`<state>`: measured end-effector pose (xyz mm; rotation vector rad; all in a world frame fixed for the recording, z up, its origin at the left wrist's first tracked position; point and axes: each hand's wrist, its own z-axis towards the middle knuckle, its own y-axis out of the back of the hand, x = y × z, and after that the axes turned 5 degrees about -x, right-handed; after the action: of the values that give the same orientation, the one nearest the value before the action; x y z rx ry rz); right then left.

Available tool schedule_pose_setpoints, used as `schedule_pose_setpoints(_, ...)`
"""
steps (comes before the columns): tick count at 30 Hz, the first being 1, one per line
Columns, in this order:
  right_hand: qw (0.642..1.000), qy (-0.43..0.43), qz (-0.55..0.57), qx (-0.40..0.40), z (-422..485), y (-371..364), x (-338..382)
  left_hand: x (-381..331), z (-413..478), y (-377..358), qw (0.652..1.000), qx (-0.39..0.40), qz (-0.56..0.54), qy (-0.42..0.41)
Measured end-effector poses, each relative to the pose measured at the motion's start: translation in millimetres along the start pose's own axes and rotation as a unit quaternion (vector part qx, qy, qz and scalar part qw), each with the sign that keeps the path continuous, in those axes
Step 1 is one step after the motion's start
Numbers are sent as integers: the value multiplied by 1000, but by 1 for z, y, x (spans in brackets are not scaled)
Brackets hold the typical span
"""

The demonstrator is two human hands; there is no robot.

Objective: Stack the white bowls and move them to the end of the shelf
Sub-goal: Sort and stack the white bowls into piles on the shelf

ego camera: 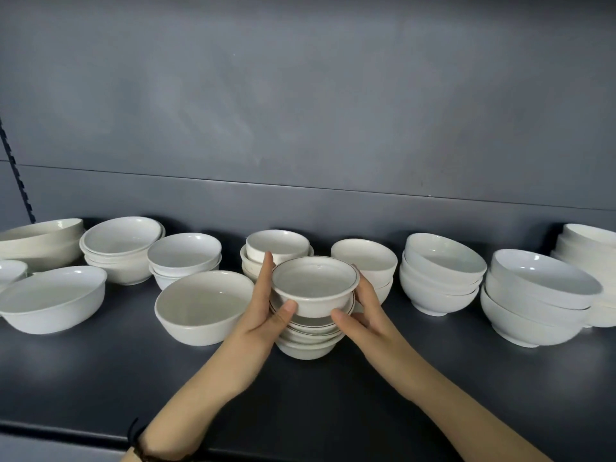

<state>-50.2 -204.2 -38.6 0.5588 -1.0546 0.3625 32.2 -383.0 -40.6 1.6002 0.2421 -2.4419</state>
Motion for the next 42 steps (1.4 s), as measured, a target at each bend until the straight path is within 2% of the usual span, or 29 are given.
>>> schedule_pose_setpoints(5,1000,-7,10,-4,-4,-2,-2,2,0,1,1000,3,15,20)
schedule_pose_setpoints(13,999,-21,1,31,-8,-6,-2,-4,-1,-12,997,-38,73,3)
schedule_pose_setpoints(17,999,-27,30,19,-11,-4,1,-3,0,-9,996,-53,73,8)
schedule_pose_setpoints(23,995,-54,73,-28,-11,-3,7,-3,-1,-7,995,-31,96,-5)
schedule_pose_setpoints(28,991,-84,72,-79,-8,16,6,-13,2,-13,994,-2,105,25)
schedule_pose_setpoints(39,995,-84,29,-39,-15,67,4,-21,9,-39,982,126,110,94)
schedule_pose_setpoints(42,997,-65,26,-25,-17,71,-1,-32,21,-35,987,100,101,80)
